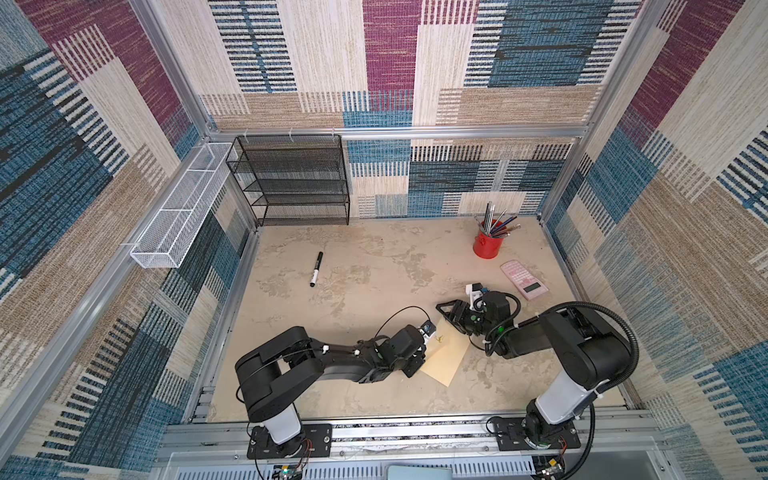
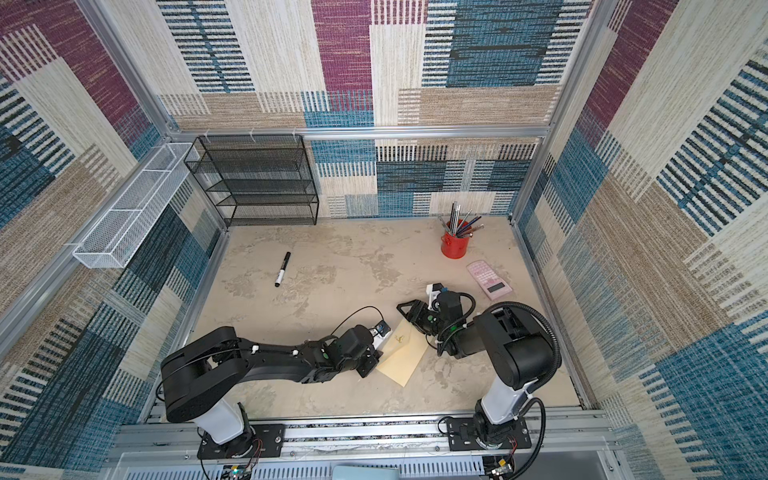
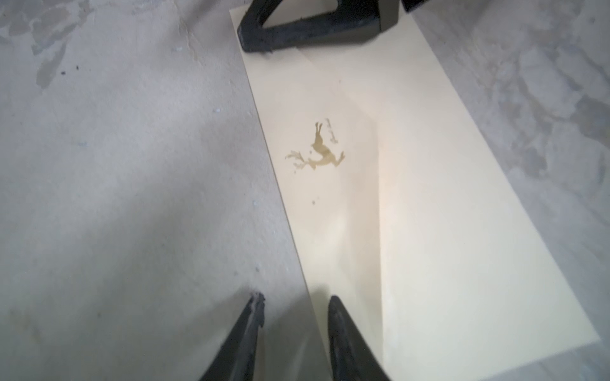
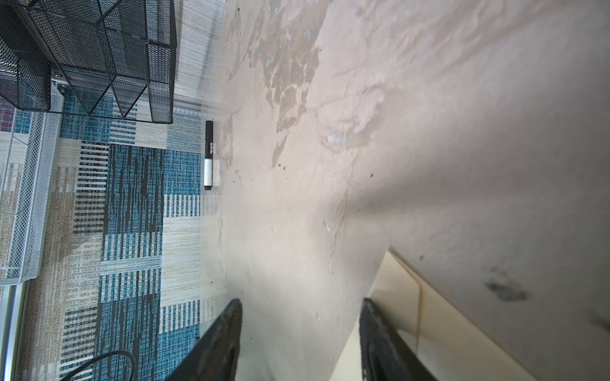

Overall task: Fold the letter paper in half and place it into the envelope
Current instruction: Fold the envelope flap on the envelope.

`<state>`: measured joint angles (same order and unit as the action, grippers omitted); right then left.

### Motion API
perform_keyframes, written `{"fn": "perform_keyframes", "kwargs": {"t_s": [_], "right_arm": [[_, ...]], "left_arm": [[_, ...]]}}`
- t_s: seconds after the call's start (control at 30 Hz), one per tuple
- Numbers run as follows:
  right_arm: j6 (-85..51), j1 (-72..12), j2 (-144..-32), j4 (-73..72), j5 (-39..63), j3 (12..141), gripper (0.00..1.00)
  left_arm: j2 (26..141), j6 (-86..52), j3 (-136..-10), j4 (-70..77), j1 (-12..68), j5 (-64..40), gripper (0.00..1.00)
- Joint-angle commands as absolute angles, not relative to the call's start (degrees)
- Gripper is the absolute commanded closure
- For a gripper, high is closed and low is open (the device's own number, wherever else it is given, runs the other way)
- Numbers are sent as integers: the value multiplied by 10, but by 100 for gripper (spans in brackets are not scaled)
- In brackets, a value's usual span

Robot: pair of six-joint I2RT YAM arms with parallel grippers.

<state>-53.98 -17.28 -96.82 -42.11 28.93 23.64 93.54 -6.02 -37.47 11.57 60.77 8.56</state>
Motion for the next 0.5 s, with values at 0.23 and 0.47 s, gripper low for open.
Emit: {"fn": "perform_keyframes", "kwargs": {"t_s": [0.23, 0.47], "right_arm": [[-497, -173, -933, -323, 248, 292, 40], [-365, -171, -835, -221, 221, 393, 33]], "left_arm": [[640, -26, -284, 69, 595, 239, 58], [430, 49, -224, 74, 484, 366, 53]]}}
